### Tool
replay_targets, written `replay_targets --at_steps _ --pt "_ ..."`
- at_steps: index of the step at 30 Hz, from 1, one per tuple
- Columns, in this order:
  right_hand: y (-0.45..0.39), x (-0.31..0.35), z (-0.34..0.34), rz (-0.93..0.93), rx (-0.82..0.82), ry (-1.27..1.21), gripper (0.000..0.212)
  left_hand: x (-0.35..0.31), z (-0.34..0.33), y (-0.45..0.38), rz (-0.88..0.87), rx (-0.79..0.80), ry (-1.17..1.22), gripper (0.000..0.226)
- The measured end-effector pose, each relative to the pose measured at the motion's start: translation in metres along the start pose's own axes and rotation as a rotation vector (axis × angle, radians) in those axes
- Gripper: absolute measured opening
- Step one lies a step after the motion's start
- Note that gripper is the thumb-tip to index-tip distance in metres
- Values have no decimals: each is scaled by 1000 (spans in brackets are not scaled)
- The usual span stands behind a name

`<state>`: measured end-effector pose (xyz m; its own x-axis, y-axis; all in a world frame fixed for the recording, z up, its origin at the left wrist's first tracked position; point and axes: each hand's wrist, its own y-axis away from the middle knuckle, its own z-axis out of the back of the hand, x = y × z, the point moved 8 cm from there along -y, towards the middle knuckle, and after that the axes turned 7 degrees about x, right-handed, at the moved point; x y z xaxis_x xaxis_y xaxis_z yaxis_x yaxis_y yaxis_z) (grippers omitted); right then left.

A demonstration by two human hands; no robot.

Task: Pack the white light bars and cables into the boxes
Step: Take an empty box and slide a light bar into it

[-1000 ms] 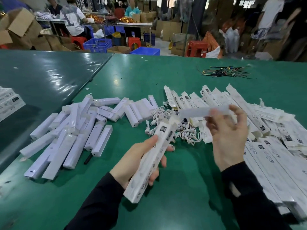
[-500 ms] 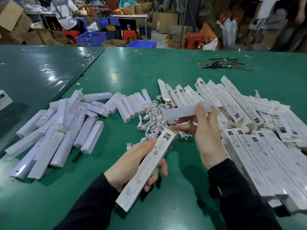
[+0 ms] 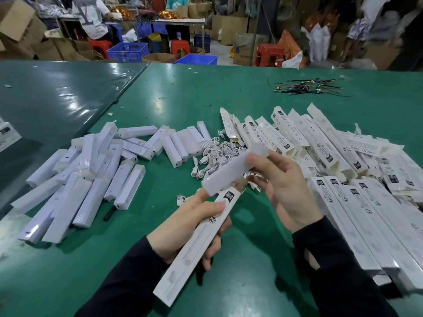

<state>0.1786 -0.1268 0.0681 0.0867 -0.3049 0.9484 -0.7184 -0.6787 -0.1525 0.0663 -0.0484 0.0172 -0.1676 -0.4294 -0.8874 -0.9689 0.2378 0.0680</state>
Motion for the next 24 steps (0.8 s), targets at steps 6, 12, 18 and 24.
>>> replay_targets --at_steps 6,12,18,24 --pt "-2 16 14 109 6 -608 27 0 -13 1 56 77 -34 38" --pt "5 -5 -26 -109 260 -303 37 -5 -27 0 50 63 -268 52" --pt "3 -4 -24 -66 304 -264 30 -6 -11 0 46 -50 -257 58" --pt "4 -15 -21 -119 300 -14 43 11 3 -4 46 -115 -201 58"
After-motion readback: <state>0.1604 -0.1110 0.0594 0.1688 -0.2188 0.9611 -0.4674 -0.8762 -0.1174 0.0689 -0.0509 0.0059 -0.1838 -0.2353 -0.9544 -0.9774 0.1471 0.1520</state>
